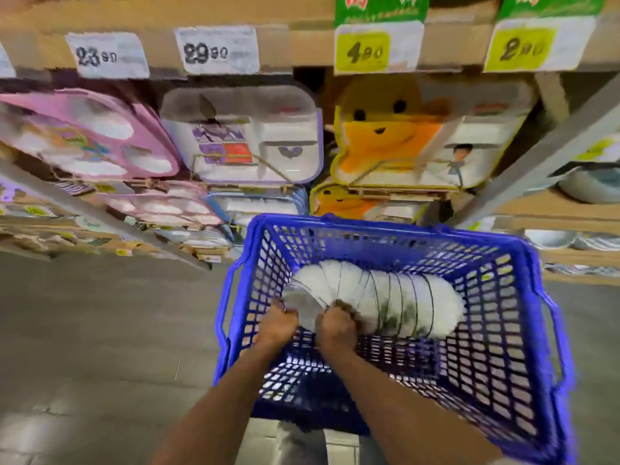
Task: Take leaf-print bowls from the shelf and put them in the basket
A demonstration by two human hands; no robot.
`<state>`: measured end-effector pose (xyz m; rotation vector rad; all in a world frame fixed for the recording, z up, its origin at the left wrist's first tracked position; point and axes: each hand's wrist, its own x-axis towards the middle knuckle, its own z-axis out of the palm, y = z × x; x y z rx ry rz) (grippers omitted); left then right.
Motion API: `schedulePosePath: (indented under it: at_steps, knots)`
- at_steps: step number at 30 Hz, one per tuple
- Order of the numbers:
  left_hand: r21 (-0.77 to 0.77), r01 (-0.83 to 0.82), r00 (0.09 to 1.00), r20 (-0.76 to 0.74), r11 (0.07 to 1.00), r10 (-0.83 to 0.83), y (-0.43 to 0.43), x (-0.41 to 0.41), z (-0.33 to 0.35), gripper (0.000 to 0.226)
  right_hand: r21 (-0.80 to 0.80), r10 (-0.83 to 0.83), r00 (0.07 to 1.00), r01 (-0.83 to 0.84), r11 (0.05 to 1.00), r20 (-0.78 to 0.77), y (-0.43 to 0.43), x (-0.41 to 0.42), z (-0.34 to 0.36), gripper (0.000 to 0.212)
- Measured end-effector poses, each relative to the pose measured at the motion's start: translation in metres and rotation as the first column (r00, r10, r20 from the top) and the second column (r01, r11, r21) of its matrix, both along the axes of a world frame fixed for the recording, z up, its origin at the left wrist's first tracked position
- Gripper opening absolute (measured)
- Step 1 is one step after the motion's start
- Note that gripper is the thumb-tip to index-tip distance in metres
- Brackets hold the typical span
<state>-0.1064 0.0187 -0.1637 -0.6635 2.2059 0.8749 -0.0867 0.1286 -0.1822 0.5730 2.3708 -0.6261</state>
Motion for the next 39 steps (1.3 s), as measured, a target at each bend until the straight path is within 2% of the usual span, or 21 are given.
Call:
schedulePosePath:
  at_steps: [3, 5, 8, 10, 13, 16, 18, 20, 24, 26, 29, 31, 33, 35, 37, 39]
  knots:
    - [-0.006, 0.115, 0.992, 0.059, 0.993, -0.115, -0.002, -0.004, -0.016, 0.059, 0.149, 0.159, 0.987, -0.154, 0.977, -0.022, -0.011, -0.002, -0.007, 0.029]
    - [0.056, 0.126, 0.99, 0.059, 0.99, -0.129, -0.003, -0.007, -0.023, 0.064, 0.213, 0.252, 0.967, -0.243, 0.946, -0.019, -0.013, -0.007, -0.012, 0.029]
    - [0.102, 0.149, 0.987, 0.044, 0.984, -0.154, -0.007, -0.006, -0.029, 0.062, 0.294, 0.285, 0.959, -0.271, 0.917, -0.004, -0.013, -0.017, -0.015, 0.028]
    - [0.132, 0.146, 0.988, 0.027, 0.98, -0.151, -0.007, -0.006, -0.029, 0.051, 0.322, 0.284, 0.959, -0.271, 0.907, 0.007, -0.018, -0.018, -0.016, 0.027]
    - [0.186, 0.084, 0.996, 0.003, 0.979, -0.086, -0.005, -0.005, -0.024, 0.037, 0.333, 0.257, 0.966, -0.253, 0.909, 0.033, -0.02, -0.016, -0.011, 0.025]
    - [0.183, 0.053, 0.998, 0.006, 0.982, -0.055, -0.007, -0.001, -0.016, 0.038, 0.328, 0.297, 0.954, -0.294, 0.898, 0.04, -0.015, -0.015, -0.006, 0.024]
    - [0.158, 0.059, 0.998, 0.016, 0.986, -0.062, -0.008, 0.001, -0.01, 0.037, 0.295, 0.305, 0.949, -0.313, 0.903, 0.077, -0.011, -0.016, -0.001, 0.026]
    - [0.134, 0.047, 0.998, 0.032, 0.99, -0.051, -0.008, 0.003, -0.003, 0.045, 0.262, 0.277, 0.955, -0.295, 0.919, 0.104, -0.004, -0.017, 0.006, 0.028]
    - [0.185, 0.058, 0.996, -0.077, 0.981, -0.044, -0.011, 0.011, 0.021, 0.059, 0.157, 0.22, 0.97, -0.235, 0.959, 0.107, 0.017, -0.02, 0.032, 0.032]
    - [0.208, 0.114, 0.986, -0.145, 0.971, -0.085, -0.015, 0.012, 0.035, 0.061, 0.042, 0.222, 0.966, -0.23, 0.972, 0.136, 0.031, -0.023, 0.051, 0.036]
    - [0.186, 0.155, 0.956, -0.277, 0.97, -0.1, -0.022, 0.005, 0.057, 0.06, -0.224, 0.177, 0.968, -0.134, 0.965, 0.181, 0.055, -0.029, 0.083, 0.013]
    - [0.232, 0.131, 0.936, -0.351, 0.964, -0.042, -0.024, -0.002, 0.074, 0.058, -0.29, 0.162, 0.973, -0.111, 0.951, 0.161, 0.067, -0.033, 0.11, 0.019]
    - [0.272, 0.108, 0.947, -0.322, 0.956, -0.015, -0.023, -0.012, 0.09, 0.054, -0.312, 0.16, 0.975, -0.106, 0.944, 0.153, 0.076, -0.038, 0.136, 0.026]
    - [0.43, 0.072, 0.968, -0.249, 0.9, 0.041, -0.022, -0.021, 0.11, 0.049, -0.331, 0.165, 0.975, -0.108, 0.938, 0.15, 0.085, -0.041, 0.164, 0.031]
    - [0.671, -0.022, 0.978, -0.139, 0.741, 0.155, -0.021, -0.026, 0.135, 0.044, -0.373, 0.178, 0.974, -0.115, 0.921, 0.14, 0.091, -0.043, 0.194, 0.031]
    - [0.819, -0.1, 0.971, -0.043, 0.565, 0.234, -0.02, -0.029, 0.16, 0.049, -0.403, 0.181, 0.975, -0.116, 0.908, 0.126, 0.096, -0.044, 0.224, 0.031]
